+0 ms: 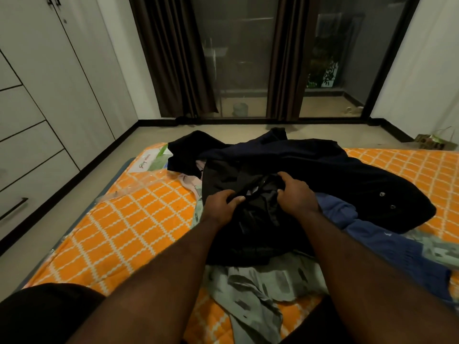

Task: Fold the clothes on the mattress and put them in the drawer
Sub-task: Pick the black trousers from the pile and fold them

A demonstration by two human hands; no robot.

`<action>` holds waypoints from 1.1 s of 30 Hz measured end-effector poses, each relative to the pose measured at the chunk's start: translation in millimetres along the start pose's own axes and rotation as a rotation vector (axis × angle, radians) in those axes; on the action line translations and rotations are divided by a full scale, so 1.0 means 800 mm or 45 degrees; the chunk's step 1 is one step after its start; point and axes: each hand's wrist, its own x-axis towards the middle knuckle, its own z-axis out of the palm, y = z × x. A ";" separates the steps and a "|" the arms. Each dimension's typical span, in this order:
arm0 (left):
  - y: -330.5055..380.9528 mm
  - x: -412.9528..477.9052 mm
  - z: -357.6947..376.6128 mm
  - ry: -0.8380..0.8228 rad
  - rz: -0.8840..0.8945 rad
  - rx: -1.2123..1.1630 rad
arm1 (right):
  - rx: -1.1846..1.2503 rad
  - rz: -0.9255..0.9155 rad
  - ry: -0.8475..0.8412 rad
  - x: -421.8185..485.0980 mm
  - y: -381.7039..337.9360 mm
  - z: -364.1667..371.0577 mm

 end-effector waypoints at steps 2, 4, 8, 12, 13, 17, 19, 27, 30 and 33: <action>-0.010 -0.006 -0.023 0.034 0.003 0.022 | -0.106 -0.042 -0.021 -0.007 -0.002 -0.004; -0.020 -0.014 -0.047 0.054 -0.006 0.087 | -0.221 -0.077 -0.036 -0.014 -0.005 -0.007; -0.032 -0.027 -0.083 0.035 -0.040 0.217 | -0.420 -0.194 -0.001 -0.020 -0.018 -0.011; -0.042 -0.038 -0.098 -0.018 -0.122 0.262 | -0.458 -0.332 -0.055 -0.023 -0.035 -0.007; -0.044 -0.039 -0.096 -0.025 -0.120 0.268 | -0.494 -0.363 -0.064 -0.023 -0.039 -0.004; -0.039 -0.024 -0.077 -0.023 0.003 0.225 | -0.543 -0.341 -0.121 -0.018 -0.046 0.007; -0.026 -0.011 -0.064 -0.021 0.039 0.196 | -0.544 -0.331 -0.122 -0.016 -0.044 0.013; 0.008 0.039 -0.020 0.044 0.141 0.522 | -0.607 -0.382 0.034 -0.002 -0.041 0.039; -0.006 0.049 -0.011 -0.025 0.052 0.427 | -0.634 -0.382 0.028 0.003 -0.038 0.048; -0.019 0.049 -0.011 0.005 -0.011 0.233 | -0.623 -0.391 0.139 0.002 -0.043 0.045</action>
